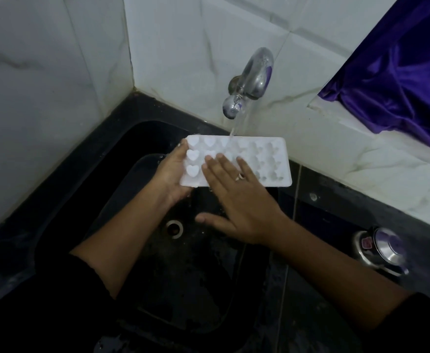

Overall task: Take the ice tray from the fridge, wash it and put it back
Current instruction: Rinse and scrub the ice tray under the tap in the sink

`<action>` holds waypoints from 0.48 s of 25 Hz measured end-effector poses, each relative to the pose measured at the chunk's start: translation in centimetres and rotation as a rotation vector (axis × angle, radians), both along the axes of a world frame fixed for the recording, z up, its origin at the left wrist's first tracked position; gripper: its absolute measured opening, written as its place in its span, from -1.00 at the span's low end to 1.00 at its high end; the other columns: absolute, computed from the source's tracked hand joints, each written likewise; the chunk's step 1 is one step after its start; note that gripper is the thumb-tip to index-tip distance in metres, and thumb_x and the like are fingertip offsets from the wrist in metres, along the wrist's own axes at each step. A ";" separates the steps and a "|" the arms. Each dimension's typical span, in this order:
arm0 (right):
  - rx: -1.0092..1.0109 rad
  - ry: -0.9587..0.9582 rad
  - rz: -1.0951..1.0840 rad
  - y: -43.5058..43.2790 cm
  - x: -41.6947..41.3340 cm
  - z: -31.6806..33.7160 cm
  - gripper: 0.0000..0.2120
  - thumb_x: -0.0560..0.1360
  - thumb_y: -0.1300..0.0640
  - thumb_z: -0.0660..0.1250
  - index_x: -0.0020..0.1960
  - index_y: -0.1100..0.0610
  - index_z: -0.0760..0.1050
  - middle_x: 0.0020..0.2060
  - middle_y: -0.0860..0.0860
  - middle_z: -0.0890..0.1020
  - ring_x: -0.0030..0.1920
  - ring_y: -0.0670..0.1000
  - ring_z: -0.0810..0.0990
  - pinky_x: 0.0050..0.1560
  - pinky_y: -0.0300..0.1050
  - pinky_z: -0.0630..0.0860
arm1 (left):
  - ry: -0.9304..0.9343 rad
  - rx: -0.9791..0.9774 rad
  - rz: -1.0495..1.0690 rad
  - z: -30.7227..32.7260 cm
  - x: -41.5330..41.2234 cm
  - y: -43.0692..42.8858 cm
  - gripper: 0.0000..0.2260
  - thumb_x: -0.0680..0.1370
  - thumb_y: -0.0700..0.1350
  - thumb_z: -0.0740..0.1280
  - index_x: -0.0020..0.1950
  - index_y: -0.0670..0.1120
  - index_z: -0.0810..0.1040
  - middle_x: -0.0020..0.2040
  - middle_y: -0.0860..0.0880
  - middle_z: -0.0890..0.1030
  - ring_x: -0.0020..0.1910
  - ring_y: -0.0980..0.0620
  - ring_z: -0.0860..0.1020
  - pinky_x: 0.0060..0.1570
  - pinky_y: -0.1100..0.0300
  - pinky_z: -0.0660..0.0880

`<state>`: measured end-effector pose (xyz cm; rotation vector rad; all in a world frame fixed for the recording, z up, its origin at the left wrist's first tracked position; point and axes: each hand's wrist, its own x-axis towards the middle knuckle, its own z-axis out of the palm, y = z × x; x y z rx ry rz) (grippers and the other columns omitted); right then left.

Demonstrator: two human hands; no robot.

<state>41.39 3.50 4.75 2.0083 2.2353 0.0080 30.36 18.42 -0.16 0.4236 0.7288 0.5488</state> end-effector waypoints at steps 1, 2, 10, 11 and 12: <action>0.030 0.021 -0.047 0.9 0.5 0.4 -0.04 0.59 -0.49 -0.12 0.69 0.21 -0.02 0.69 0.15 0.00 0.69 0.12 -0.09 0.64 0.24 -0.10 | -0.009 -0.011 -0.011 0.1 0.1 -0.3 -0.54 0.72 0.12 0.23 0.39 -0.21 0.60 0.29 -0.26 0.68 0.19 -0.18 0.70 0.23 -0.09 0.63; 0.059 0.051 -0.112 2.0 1.1 0.9 -0.04 0.59 -0.49 -0.15 0.69 0.20 -0.03 0.69 0.14 0.00 0.69 0.12 -0.08 0.64 0.24 -0.11 | -0.008 -0.013 -0.029 0.2 0.2 -0.7 -0.54 0.72 0.13 0.22 0.40 -0.19 0.60 0.30 -0.25 0.68 0.17 -0.17 0.71 0.20 -0.07 0.64; -0.013 0.050 -0.068 0.8 -0.2 -0.3 -0.05 0.60 -0.49 -0.10 0.70 0.20 -0.08 0.69 0.13 -0.07 0.69 0.10 -0.17 0.65 0.22 -0.15 | 0.000 0.050 0.031 -0.3 -2.1 -0.6 -0.63 0.65 0.06 0.34 0.32 -0.15 0.65 0.29 -0.23 0.69 0.17 -0.15 0.71 0.15 -0.06 0.66; 0.011 0.079 -0.137 1.8 0.5 0.0 -0.06 0.60 -0.48 -0.11 0.70 0.19 -0.08 0.69 0.13 -0.07 0.69 0.09 -0.16 0.65 0.20 -0.16 | 0.014 0.052 0.008 -0.5 -1.9 -1.0 -0.60 0.65 0.07 0.34 0.38 -0.15 0.63 0.30 -0.22 0.68 0.21 -0.16 0.70 0.19 -0.07 0.65; 0.039 0.094 -0.205 2.6 1.2 0.5 -0.06 0.60 -0.48 -0.12 0.70 0.19 -0.09 0.69 0.14 -0.06 0.69 0.09 -0.14 0.65 0.19 -0.16 | 0.021 0.054 -0.013 -0.7 -1.8 -1.3 -0.60 0.68 0.08 0.31 0.42 -0.12 0.61 0.31 -0.19 0.69 0.24 -0.17 0.69 0.19 -0.08 0.64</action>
